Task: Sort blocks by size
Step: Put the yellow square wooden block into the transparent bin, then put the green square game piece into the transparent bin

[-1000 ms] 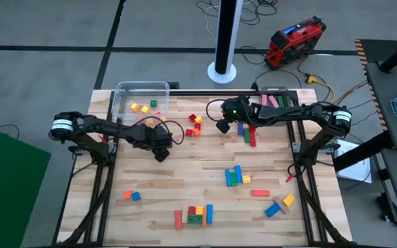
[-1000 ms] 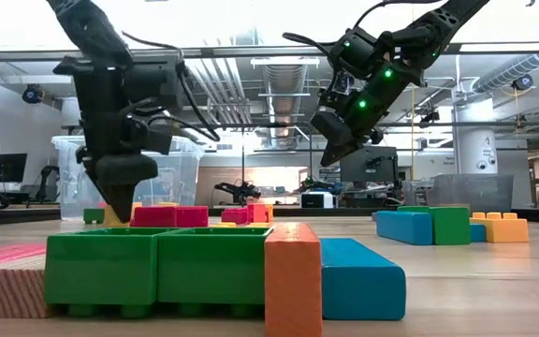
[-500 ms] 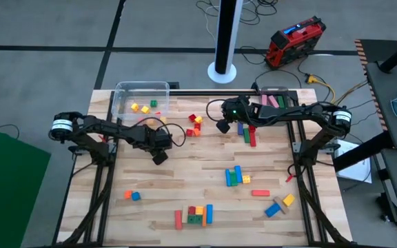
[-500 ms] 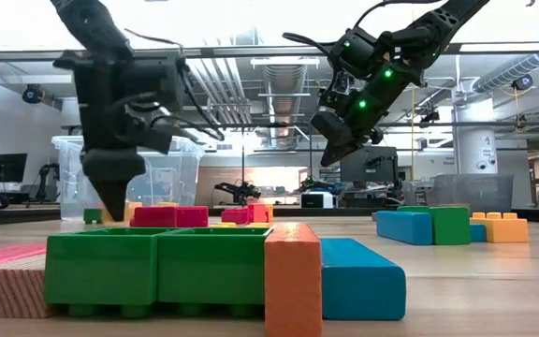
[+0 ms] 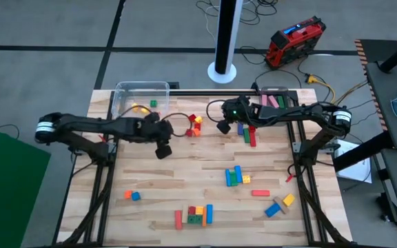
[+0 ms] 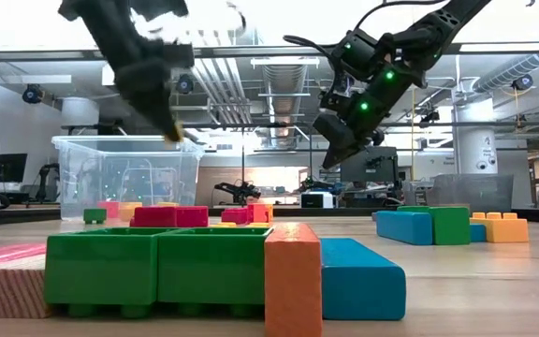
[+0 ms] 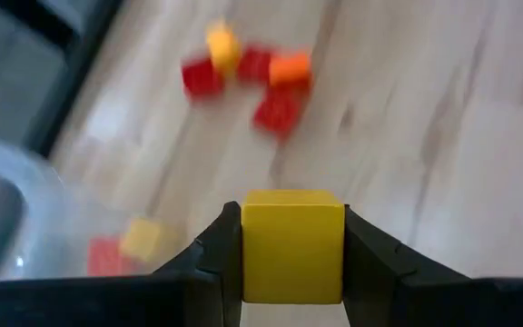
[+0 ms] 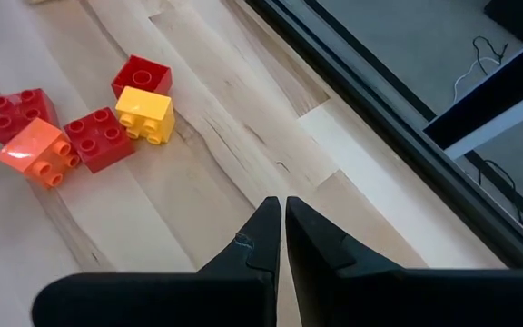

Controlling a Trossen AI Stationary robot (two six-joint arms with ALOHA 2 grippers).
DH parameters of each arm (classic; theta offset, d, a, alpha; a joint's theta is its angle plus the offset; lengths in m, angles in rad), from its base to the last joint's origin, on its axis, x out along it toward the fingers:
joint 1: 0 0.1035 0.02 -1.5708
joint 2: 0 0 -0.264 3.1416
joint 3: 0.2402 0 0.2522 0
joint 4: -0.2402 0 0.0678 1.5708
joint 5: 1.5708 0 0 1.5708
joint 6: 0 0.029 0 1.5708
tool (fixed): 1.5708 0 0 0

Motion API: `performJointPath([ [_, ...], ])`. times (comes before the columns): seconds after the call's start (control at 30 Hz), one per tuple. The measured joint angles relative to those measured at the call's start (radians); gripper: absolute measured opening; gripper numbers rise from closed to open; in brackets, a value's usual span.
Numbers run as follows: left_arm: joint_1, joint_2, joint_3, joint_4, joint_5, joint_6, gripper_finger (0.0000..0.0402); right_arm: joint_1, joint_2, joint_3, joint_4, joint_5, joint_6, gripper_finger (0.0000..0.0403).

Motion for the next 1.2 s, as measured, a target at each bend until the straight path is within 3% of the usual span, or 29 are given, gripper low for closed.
performJointPath([
  [0.33, 0.044, -0.205, -0.002, 0.025, -0.219, 0.079, 0.0112, 0.005, 0.0, -0.08, -0.003, -0.001, 0.104, 0.0013],
  [0.6, 0.265, -0.276, -0.002, 0.027, -0.391, 0.069, 0.0114, 0.052, 0.0, -0.089, 0.001, -0.001, 0.136, 0.0013],
  [0.87, 0.47, -0.237, -0.002, 0.014, -0.393, -0.005, 0.0155, 0.122, 0.0, -0.09, 0.001, -0.001, 0.148, 0.0013],
  [1.2, 0.473, -0.228, -0.002, 0.0, -0.34, -0.002, 0.0191, 0.152, 0.0, -0.089, 0.001, 0.0, 0.19, 0.0013],
])
